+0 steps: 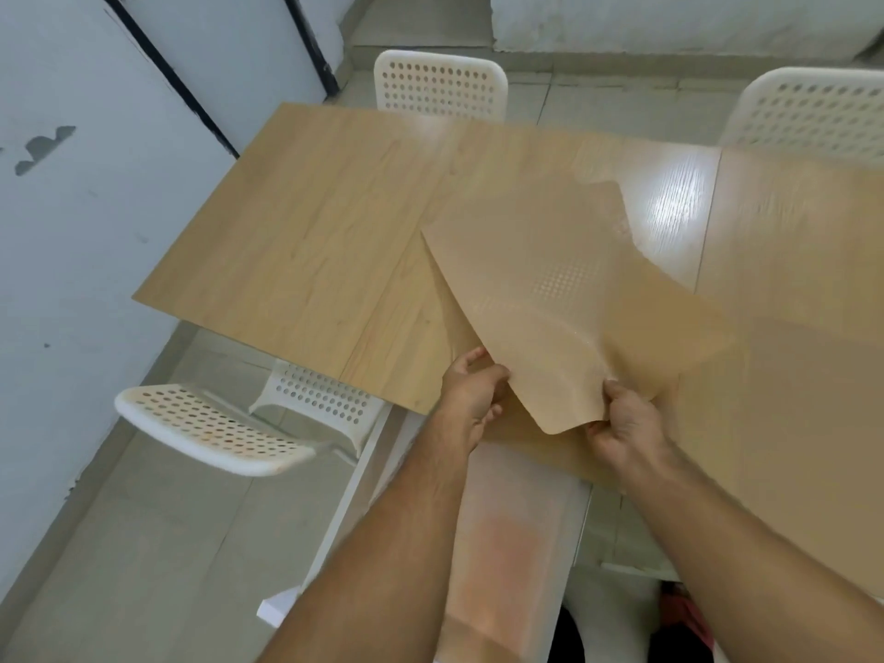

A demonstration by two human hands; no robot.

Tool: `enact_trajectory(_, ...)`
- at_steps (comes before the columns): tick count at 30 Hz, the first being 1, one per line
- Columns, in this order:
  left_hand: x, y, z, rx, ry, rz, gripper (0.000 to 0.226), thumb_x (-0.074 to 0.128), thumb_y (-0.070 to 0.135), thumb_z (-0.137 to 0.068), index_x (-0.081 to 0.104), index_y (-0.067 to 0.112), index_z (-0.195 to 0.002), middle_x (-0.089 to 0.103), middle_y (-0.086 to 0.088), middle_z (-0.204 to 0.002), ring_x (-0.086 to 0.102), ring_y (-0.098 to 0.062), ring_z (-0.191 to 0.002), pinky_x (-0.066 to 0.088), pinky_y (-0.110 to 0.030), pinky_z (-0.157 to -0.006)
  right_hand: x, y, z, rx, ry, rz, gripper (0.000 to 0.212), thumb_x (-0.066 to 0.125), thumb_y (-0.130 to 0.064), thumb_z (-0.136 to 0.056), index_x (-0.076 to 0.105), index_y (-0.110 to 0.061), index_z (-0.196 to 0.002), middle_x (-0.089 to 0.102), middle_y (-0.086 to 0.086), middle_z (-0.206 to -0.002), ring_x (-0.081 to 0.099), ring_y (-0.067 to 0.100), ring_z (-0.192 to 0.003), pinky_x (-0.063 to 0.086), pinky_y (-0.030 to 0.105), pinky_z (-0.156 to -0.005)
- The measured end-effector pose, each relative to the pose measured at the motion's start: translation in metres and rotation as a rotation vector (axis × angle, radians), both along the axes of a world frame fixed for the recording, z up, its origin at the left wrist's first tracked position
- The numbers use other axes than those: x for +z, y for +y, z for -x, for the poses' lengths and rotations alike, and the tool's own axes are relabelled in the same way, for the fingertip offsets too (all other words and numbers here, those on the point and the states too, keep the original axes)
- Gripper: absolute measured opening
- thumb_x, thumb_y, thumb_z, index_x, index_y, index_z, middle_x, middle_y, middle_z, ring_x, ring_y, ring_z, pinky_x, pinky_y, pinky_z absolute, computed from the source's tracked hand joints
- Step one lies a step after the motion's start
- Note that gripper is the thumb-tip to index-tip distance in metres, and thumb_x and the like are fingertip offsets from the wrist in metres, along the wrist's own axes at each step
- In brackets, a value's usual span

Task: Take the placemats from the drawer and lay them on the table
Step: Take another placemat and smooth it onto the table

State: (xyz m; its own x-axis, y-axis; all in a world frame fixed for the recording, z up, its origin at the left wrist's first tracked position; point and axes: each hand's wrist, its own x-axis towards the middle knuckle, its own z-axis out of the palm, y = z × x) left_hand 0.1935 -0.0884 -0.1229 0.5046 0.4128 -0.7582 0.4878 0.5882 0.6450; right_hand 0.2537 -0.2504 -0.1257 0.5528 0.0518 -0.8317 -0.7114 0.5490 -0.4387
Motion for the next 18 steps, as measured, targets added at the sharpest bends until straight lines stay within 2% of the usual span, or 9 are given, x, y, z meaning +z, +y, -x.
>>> enact_trajectory(2,0.002,0.004,-0.004,0.027,-0.046,0.061,0.06,0.074,0.017,-0.086,0.05,0.021,-0.14,0.071,-0.005,-0.12,0.068,-0.026,-0.109,0.048,-0.032,-0.072,0.003,-0.003,-0.007,0.01,-0.027,-0.019,0.027,0.057,-0.003,-0.098,0.064,-0.007,-0.124,0.072,0.013,-0.117,0.072,0.026,-0.096,0.062,0.042,-0.066)
enact_trajectory(4,0.006,0.009,-0.008,0.058,-0.1,0.086,0.055,0.074,0.019,-0.087,0.053,0.016,-0.138,0.072,-0.005,-0.117,0.069,-0.023,-0.104,0.052,-0.035,-0.076,0.01,-0.007,-0.011,0.054,-0.082,-0.05,0.026,0.054,-0.004,-0.099,0.073,-0.017,-0.112,0.073,0.009,-0.119,0.072,0.025,-0.102,0.061,0.044,-0.077)
enact_trajectory(6,0.016,0.018,-0.011,0.108,-0.15,0.097,0.035,0.068,0.019,-0.092,0.061,0.011,-0.125,0.074,-0.006,-0.103,0.07,-0.022,-0.092,0.057,-0.036,-0.074,0.014,-0.012,-0.012,0.122,-0.109,-0.096,0.033,0.05,-0.009,-0.102,0.078,-0.024,-0.105,0.074,0.006,-0.118,0.072,0.022,-0.1,0.061,0.041,-0.074)
enact_trajectory(8,0.033,0.029,-0.016,0.171,-0.241,0.137,0.018,0.059,0.025,-0.097,0.066,0.012,-0.108,0.073,-0.007,-0.093,0.069,-0.023,-0.086,0.056,-0.036,-0.073,0.022,-0.021,-0.011,0.212,-0.111,-0.158,0.035,0.048,-0.015,-0.103,0.08,-0.03,-0.102,0.076,0.004,-0.11,0.075,0.021,-0.087,0.062,0.04,-0.062)
enact_trajectory(10,0.05,0.045,-0.019,0.249,-0.341,0.17,0.028,0.049,0.032,-0.099,0.068,0.012,-0.104,0.073,-0.01,-0.093,0.068,-0.025,-0.086,0.054,-0.038,-0.077,0.033,-0.032,-0.01,0.284,-0.108,-0.185,0.031,0.05,-0.017,-0.102,0.077,-0.03,-0.109,0.077,0.005,-0.104,0.076,0.02,-0.076,0.06,0.039,-0.054)
enact_trajectory(12,0.061,0.065,-0.015,0.334,-0.38,0.153,0.031,0.048,0.032,-0.099,0.069,0.01,-0.106,0.074,-0.012,-0.094,0.069,-0.027,-0.087,0.055,-0.038,-0.079,0.038,-0.043,-0.01,0.346,-0.121,-0.184,0.028,0.052,-0.016,-0.101,0.074,-0.028,-0.113,0.077,0.005,-0.102,0.075,0.019,-0.073,0.059,0.034,-0.053)
enact_trajectory(14,0.067,0.084,-0.004,0.397,-0.334,0.085,0.028,0.056,0.023,-0.097,0.066,0.005,-0.115,0.073,-0.016,-0.105,0.07,-0.028,-0.09,0.058,-0.039,-0.073,0.043,-0.052,-0.008,0.389,-0.128,-0.167,0.029,0.053,-0.015,-0.1,0.078,-0.027,-0.107,0.076,0.004,-0.1,0.075,0.017,-0.072,0.059,0.032,-0.054)
enact_trajectory(16,0.071,0.1,0.011,0.467,-0.26,0.011,0.038,0.067,0.013,-0.091,0.06,0.001,-0.126,0.071,-0.021,-0.114,0.072,-0.03,-0.091,0.06,-0.038,-0.065,0.048,-0.062,-0.006,0.423,-0.144,-0.158,0.033,0.051,-0.012,-0.1,0.08,-0.028,-0.104,0.077,0.001,-0.101,0.075,0.014,-0.073,0.06,0.031,-0.056)
enact_trajectory(18,0.077,0.109,0.028,0.512,-0.186,-0.074,0.045,0.076,0.007,-0.084,0.061,0.0,-0.126,0.072,-0.019,-0.109,0.073,-0.029,-0.087,0.06,-0.038,-0.062,0.054,-0.073,0.0,0.508,-0.169,-0.135,0.033,0.05,-0.009,-0.099,0.075,-0.028,-0.112,0.077,-0.001,-0.1,0.074,0.013,-0.073,0.06,0.029,-0.056)
